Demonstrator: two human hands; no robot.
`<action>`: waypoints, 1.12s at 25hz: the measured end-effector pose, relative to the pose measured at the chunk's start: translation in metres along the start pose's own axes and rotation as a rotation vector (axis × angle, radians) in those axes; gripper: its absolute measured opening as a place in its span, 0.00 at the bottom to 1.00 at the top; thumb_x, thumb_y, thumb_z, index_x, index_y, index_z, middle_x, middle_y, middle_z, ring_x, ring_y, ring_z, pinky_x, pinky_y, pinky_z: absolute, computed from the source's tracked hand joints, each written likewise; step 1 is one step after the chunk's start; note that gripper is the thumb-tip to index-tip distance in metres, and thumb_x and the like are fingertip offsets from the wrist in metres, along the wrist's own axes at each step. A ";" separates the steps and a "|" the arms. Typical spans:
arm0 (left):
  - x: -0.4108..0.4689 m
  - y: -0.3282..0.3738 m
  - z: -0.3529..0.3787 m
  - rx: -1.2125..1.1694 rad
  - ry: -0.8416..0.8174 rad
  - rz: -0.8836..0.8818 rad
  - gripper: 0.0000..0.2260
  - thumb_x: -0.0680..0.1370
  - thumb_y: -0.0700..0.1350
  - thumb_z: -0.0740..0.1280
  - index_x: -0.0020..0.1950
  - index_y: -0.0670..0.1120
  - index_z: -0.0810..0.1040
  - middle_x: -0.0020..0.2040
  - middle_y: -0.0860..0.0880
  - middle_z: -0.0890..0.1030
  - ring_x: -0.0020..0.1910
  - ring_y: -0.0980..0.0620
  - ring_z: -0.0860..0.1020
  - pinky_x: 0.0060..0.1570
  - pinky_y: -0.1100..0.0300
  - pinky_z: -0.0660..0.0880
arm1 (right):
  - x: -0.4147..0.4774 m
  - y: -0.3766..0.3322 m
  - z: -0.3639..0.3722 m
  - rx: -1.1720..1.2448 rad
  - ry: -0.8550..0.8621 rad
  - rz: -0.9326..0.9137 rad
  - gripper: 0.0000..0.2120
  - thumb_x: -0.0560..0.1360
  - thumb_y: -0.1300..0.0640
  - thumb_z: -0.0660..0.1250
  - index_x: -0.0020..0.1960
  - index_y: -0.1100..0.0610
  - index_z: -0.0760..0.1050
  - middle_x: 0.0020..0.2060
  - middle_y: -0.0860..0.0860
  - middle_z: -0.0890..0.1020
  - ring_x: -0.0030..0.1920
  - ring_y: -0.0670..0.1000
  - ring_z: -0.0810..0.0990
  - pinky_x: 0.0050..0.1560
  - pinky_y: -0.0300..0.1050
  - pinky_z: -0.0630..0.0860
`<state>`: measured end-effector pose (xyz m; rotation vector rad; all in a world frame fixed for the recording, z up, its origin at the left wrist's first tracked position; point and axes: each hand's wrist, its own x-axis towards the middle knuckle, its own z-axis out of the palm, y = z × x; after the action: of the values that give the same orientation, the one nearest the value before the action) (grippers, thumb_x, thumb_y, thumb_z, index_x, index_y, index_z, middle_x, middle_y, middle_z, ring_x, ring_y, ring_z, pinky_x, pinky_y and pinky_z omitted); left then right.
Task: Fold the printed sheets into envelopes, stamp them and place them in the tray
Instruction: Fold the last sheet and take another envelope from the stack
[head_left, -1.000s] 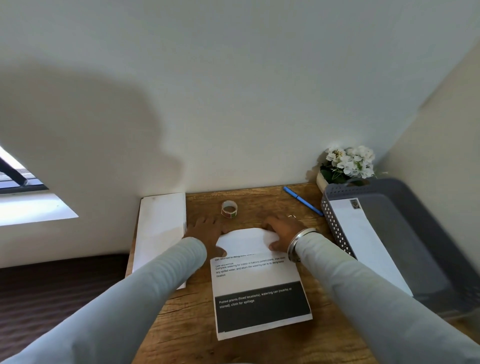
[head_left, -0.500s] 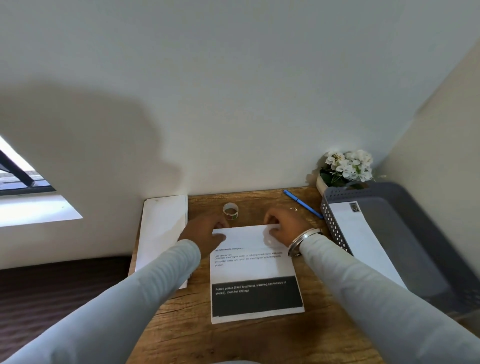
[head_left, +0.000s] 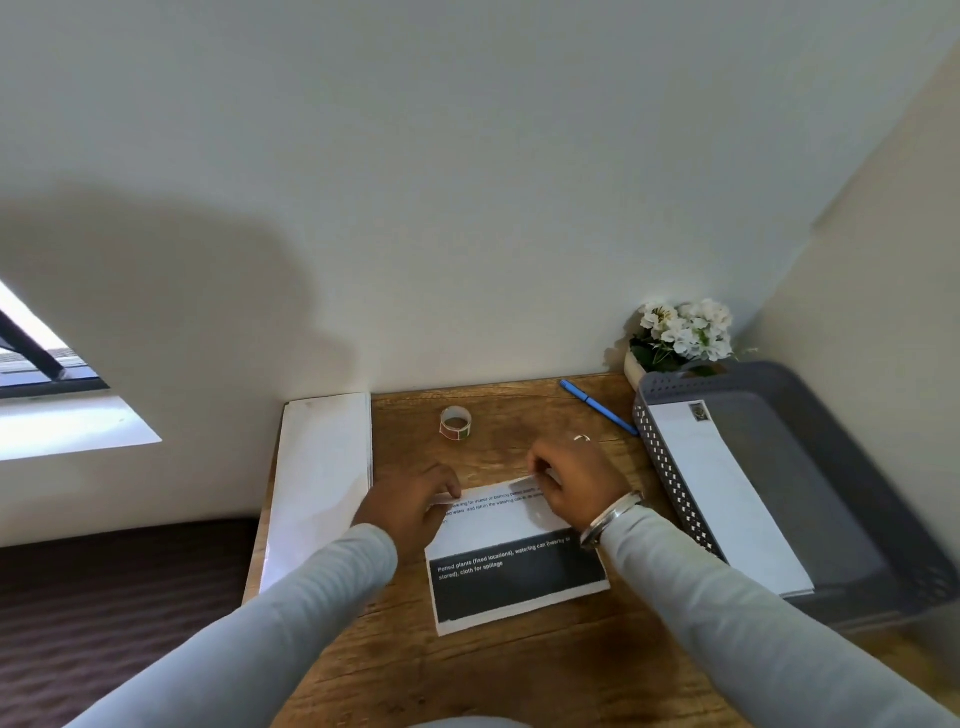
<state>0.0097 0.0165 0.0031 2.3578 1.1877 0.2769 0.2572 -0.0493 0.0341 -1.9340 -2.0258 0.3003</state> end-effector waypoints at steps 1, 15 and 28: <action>-0.001 -0.002 0.002 0.024 -0.010 0.009 0.09 0.79 0.47 0.68 0.56 0.59 0.75 0.62 0.58 0.78 0.57 0.52 0.77 0.55 0.65 0.74 | -0.003 0.000 0.002 -0.044 -0.011 -0.015 0.07 0.74 0.60 0.67 0.46 0.48 0.74 0.45 0.44 0.78 0.46 0.46 0.73 0.51 0.43 0.72; -0.002 0.006 0.030 0.369 -0.137 0.074 0.29 0.82 0.62 0.52 0.80 0.51 0.56 0.81 0.51 0.57 0.79 0.48 0.53 0.76 0.51 0.47 | -0.022 -0.018 0.046 -0.168 -0.180 0.020 0.25 0.81 0.42 0.56 0.73 0.53 0.69 0.71 0.52 0.72 0.71 0.53 0.69 0.72 0.51 0.66; -0.007 0.002 0.059 0.498 -0.141 -0.006 0.33 0.81 0.64 0.41 0.81 0.47 0.42 0.82 0.46 0.42 0.80 0.43 0.40 0.77 0.43 0.42 | -0.021 0.022 0.056 -0.276 -0.263 0.206 0.33 0.82 0.38 0.45 0.82 0.51 0.42 0.81 0.49 0.46 0.81 0.54 0.44 0.79 0.58 0.47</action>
<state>0.0298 -0.0092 -0.0468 2.7337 1.3096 -0.2129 0.2576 -0.0647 -0.0279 -2.3918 -2.1240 0.3555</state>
